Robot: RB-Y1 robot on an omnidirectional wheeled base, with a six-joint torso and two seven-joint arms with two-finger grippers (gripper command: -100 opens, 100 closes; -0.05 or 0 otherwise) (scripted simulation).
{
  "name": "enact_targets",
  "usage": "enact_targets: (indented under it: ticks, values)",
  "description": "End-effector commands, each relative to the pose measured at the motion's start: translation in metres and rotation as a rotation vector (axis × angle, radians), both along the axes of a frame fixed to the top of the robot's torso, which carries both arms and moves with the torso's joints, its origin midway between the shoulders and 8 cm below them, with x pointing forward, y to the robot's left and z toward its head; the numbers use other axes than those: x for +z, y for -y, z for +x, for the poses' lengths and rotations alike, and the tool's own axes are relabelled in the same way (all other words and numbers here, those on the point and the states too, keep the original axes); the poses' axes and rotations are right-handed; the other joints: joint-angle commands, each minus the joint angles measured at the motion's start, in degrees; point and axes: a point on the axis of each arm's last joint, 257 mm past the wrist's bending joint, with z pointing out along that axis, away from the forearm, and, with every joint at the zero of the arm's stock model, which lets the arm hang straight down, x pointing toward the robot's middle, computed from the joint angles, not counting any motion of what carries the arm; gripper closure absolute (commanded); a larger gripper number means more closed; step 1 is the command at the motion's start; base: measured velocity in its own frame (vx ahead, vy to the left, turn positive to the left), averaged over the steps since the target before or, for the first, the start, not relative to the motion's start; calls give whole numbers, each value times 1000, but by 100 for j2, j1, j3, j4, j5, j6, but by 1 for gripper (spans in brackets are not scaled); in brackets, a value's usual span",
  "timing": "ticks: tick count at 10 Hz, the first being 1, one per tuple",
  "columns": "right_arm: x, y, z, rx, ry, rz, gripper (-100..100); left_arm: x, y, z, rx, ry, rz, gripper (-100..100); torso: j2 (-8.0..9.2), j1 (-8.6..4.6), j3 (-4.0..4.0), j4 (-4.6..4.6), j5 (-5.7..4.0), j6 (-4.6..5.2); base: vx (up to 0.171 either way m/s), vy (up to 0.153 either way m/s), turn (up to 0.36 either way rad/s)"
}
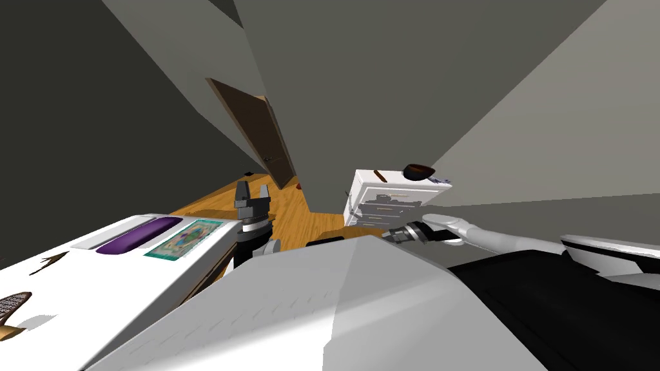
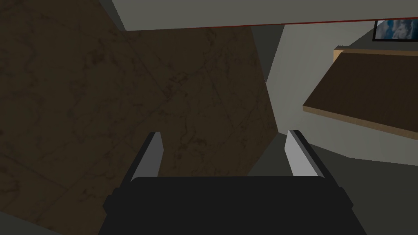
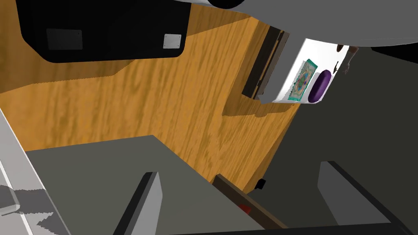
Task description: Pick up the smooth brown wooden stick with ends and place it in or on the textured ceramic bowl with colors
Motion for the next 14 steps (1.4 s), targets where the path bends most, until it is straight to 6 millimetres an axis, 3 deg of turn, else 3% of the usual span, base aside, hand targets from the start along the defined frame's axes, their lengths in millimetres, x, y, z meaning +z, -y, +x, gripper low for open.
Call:
enact_targets:
  ticks: [1,2,5,6,9,10,11,12,13,14]
  values:
    - [2,32,-9,-27,-68,-70,-100,0,0,0,0,0,0,0,0,0,0,0,0,0,66,73,72]
    - [7,40,-9,-21,-70,-94,-100,0,0,0,0,0,0,0,-10,8,-5,-1,2,-4,69,65,44]
    - [24,105,-24,-94,-185,-235,-100,0,0,0,0,0,0,0,-15,10,-9,-3,3,-1,82,74,52]
    - [31,114,-24,-90,-185,-262,-100,0,0,0,0,0,0,0,-17,12,-9,-3,3,-2,76,61,32]
    - [64,172,-33,-172,-272,-400,-100,0,0,0,0,0,0,0,-18,10,-11,-4,3,-1,98,67,57]
    - [69,182,-33,-185,-271,-425,-100,0,0,0,0,0,0,0,-25,5,-14,-5,1,-2,94,41,34]
    - [86,205,-36,-230,-302,-480,-100,0,0,0,0,0,0,0,-21,1,-12,-5,-1,-1,118,35,69]
    - [91,210,-35,-235,-301,-497,-100,0,0,0,0,0,0,0,-28,0,-16,-6,1,-3,90,33,38]
    - [111,234,-37,-289,-323,-557,-100,0,0,0,0,0,0,0,-21,-3,-13,-5,-4,-2,93,64,66]
    - [115,239,-37,-294,-321,-570,-100,0,0,0,0,0,0,0,-22,6,-13,-5,1,-3,89,41,37]
